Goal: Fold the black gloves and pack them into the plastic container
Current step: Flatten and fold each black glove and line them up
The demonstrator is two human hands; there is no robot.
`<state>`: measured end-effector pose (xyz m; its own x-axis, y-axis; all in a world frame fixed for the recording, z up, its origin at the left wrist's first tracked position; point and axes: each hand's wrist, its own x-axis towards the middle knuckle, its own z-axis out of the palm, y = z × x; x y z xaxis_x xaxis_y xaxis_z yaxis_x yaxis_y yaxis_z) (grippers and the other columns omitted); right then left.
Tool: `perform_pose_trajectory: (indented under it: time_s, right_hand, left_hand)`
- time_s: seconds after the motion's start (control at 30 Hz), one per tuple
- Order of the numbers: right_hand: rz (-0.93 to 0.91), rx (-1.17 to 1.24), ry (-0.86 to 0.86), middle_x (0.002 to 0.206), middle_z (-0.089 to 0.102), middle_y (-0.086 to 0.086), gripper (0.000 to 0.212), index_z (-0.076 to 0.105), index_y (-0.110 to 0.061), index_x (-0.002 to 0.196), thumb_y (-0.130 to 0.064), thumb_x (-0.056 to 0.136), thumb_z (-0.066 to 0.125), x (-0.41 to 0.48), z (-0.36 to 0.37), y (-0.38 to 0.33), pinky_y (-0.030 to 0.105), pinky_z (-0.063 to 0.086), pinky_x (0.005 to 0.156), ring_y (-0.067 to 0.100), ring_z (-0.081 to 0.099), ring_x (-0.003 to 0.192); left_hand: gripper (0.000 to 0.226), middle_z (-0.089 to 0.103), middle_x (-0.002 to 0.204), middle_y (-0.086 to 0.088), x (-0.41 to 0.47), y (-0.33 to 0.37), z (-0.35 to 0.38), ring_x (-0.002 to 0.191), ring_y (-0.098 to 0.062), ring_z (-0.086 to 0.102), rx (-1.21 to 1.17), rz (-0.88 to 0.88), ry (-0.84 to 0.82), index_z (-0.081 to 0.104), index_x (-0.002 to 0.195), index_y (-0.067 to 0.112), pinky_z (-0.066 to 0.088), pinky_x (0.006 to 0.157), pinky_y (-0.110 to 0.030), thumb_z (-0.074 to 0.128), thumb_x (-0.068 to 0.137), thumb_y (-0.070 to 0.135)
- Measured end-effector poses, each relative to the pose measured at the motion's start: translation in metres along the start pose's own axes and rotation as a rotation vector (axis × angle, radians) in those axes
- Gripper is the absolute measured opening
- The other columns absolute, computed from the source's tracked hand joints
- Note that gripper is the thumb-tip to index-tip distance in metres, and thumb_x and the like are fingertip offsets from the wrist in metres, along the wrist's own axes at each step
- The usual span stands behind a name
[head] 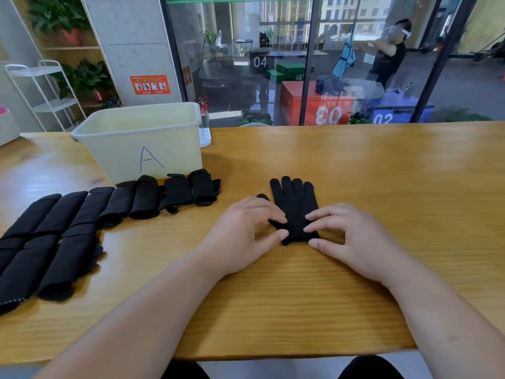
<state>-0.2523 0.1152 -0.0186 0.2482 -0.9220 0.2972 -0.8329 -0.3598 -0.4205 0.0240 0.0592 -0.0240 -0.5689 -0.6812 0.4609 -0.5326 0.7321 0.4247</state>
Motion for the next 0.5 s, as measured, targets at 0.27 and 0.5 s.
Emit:
perform_pose_trajectory:
  time_s: [0.27,0.5]
  right_hand:
    - [-0.008,-0.040,0.020,0.126,0.062,-0.036,0.022,0.077,-0.046,0.116,-0.050,0.094,0.074,0.003,0.008,-0.001,0.030,0.043,0.108,-0.006,0.046,0.131]
    - [-0.032,-0.187,0.069,0.116,0.064,-0.032,0.022,0.077,-0.043,0.115,-0.050,0.097,0.068,0.007,0.014,-0.003,0.040,0.050,0.097,-0.001,0.051,0.115]
  left_hand:
    - [0.024,0.068,0.120,0.022,0.003,0.001,0.006,0.114,-0.001,0.062,0.103,0.026,-0.081,0.078,0.114,0.032,0.049,0.105,-0.035,0.076,0.096,0.048]
    - [0.019,0.065,0.118,0.022,0.004,0.002,0.006,0.101,-0.003,0.065,0.108,-0.027,-0.061,0.079,0.112,0.029,0.057,0.087,-0.031,0.074,0.098,0.041]
